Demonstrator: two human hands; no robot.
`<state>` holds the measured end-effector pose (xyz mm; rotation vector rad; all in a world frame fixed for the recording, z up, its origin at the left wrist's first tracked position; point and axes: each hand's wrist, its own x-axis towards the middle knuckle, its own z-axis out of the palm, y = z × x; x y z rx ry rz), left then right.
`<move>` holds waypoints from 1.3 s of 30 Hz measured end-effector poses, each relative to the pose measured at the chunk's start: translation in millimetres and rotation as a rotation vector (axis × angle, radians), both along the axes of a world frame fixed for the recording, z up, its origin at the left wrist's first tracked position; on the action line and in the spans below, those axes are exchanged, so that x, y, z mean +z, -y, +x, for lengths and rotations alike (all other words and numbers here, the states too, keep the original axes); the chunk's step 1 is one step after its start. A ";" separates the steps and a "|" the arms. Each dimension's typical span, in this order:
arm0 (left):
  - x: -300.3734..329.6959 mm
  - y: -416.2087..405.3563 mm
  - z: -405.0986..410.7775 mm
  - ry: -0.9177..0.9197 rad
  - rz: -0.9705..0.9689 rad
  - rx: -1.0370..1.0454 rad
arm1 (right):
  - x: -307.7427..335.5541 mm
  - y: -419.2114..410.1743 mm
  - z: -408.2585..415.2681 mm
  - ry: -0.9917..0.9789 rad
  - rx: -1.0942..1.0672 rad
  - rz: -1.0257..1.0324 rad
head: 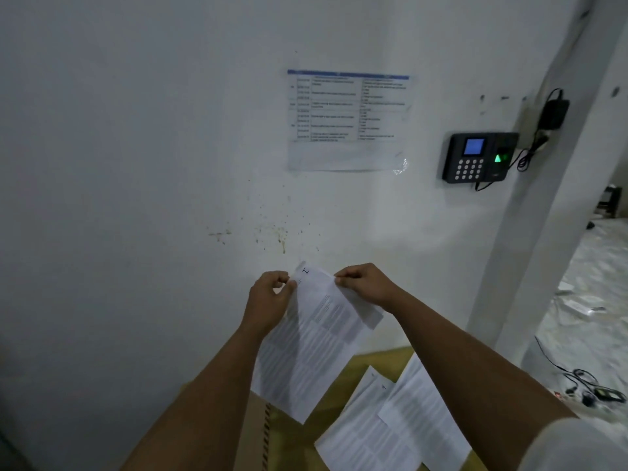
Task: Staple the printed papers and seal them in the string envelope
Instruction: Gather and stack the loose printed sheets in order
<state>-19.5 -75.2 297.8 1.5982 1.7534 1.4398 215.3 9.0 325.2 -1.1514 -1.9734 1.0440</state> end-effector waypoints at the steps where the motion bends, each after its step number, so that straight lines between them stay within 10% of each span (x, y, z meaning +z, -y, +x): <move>1: 2.7 -2.2 5.0 0.025 -0.019 0.001 | 1.0 -2.1 3.1 -0.016 0.004 -0.008; 39: -7.2 -62.1 137.8 0.077 -0.124 0.103 | -8.6 -91.0 128.4 -0.143 0.097 0.090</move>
